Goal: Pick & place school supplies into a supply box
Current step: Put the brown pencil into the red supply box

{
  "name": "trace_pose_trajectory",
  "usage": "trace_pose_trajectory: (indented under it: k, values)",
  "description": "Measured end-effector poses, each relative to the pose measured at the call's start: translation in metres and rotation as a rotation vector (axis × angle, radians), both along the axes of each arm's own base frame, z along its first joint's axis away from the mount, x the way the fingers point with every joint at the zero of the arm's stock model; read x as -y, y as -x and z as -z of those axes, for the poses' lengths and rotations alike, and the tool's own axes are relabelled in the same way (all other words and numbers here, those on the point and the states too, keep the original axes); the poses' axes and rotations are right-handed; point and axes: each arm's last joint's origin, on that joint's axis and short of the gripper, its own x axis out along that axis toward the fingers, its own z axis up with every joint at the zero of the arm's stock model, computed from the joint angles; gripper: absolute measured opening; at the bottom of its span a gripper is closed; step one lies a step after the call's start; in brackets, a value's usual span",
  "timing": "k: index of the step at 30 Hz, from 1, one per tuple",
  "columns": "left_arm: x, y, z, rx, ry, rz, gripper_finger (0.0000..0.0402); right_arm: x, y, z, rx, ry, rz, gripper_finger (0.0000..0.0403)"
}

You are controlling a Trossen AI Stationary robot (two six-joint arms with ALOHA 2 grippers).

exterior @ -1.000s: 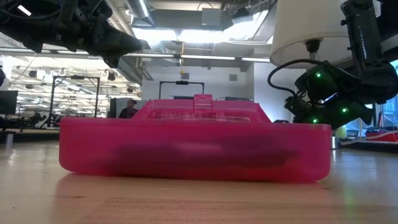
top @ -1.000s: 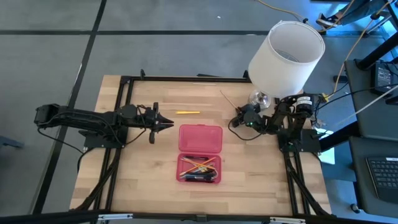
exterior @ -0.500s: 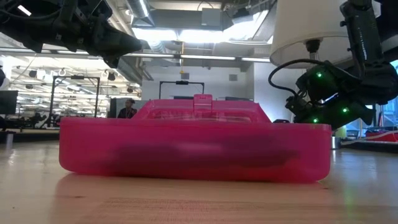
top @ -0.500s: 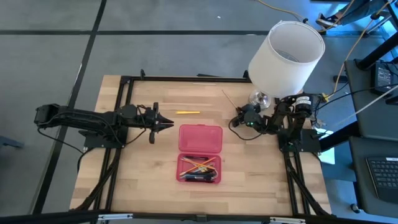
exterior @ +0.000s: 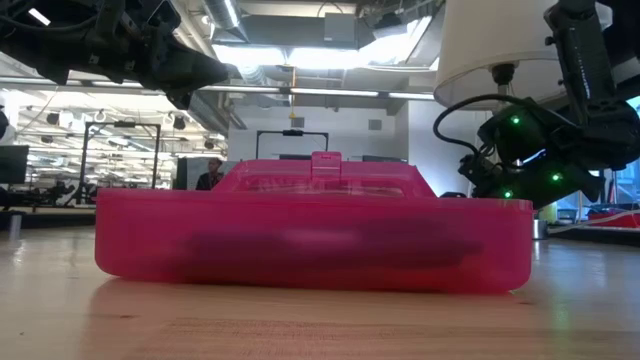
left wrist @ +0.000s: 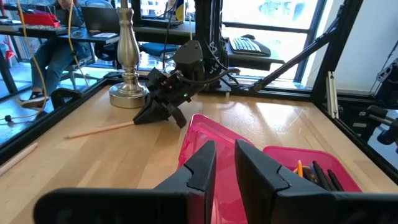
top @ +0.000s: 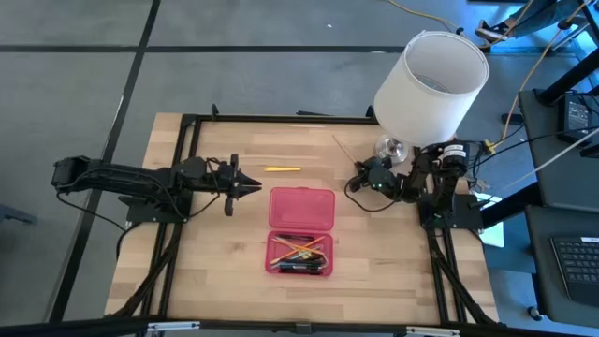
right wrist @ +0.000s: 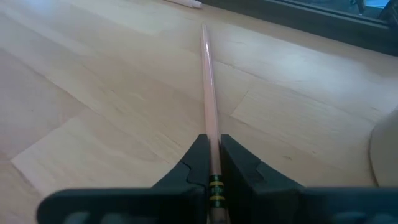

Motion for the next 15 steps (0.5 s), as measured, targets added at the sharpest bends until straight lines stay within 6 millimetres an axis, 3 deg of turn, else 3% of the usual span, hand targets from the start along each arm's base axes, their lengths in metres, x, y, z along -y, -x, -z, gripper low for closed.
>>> trace_pose_trajectory:
  k: [15]
  values:
    - [0.0, 0.0, 0.0, 0.0, 0.0, 0.002, 0.0053, -0.0076, -0.0062, -0.0043, 0.066, -0.014, -0.085, 0.0027]
